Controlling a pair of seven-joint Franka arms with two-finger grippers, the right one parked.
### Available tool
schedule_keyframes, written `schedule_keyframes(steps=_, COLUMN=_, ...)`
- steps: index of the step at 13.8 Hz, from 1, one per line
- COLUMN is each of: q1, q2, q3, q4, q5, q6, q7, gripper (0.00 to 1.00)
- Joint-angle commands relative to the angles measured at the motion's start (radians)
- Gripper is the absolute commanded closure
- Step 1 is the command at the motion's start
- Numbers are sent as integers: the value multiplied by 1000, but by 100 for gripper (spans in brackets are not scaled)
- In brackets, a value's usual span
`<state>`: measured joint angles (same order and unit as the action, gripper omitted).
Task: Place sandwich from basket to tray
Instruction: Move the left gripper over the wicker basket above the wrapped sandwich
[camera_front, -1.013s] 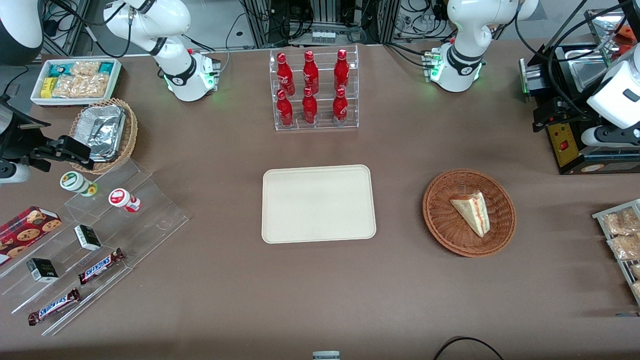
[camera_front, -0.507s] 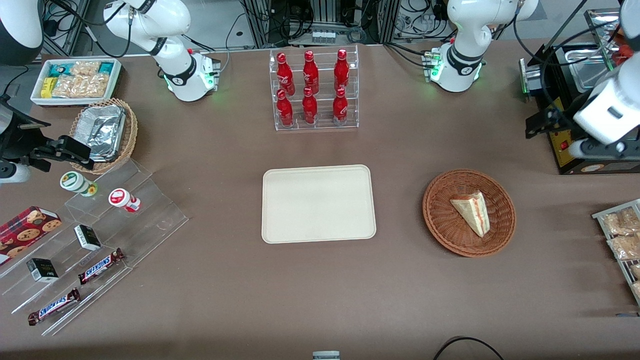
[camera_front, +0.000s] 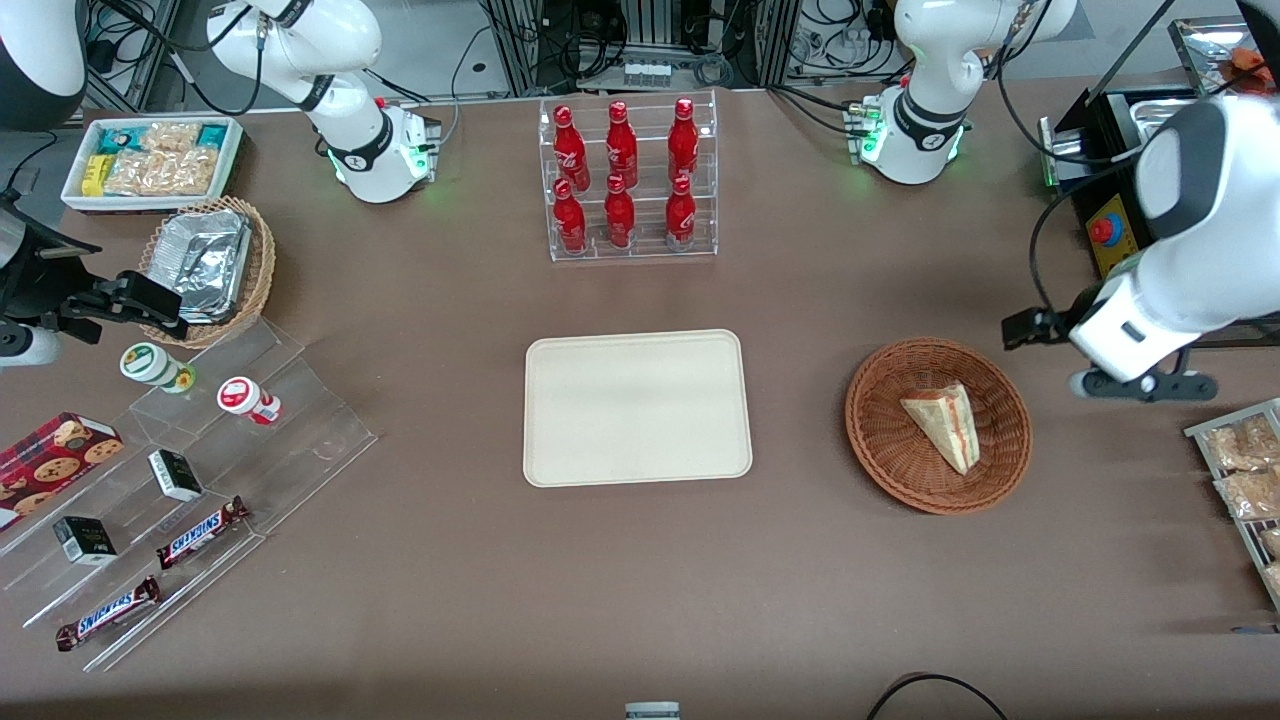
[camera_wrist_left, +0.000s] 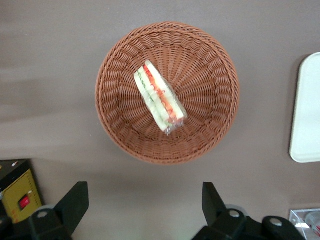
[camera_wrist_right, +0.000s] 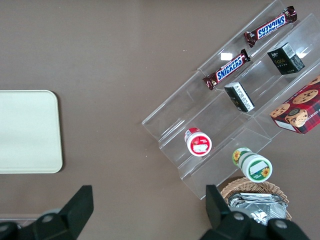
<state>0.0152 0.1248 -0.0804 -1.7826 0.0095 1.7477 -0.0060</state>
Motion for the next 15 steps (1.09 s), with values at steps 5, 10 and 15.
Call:
schedule_keyframes(steps=5, q1=2, q2=105, q3=-4, q4=-99, q5=38, q6=241, q7=-5, gripper=0)
schedule_keyframes(steps=10, q1=2, q2=111, q3=-2, q4=-169, q5=38, q6=332, q7=-46, gripper=0)
schedule_keyframes(steps=15, q1=-1, q2=59, q3=-4, q4=-245, q5=38, q6=389, q7=-256, gripper=0)
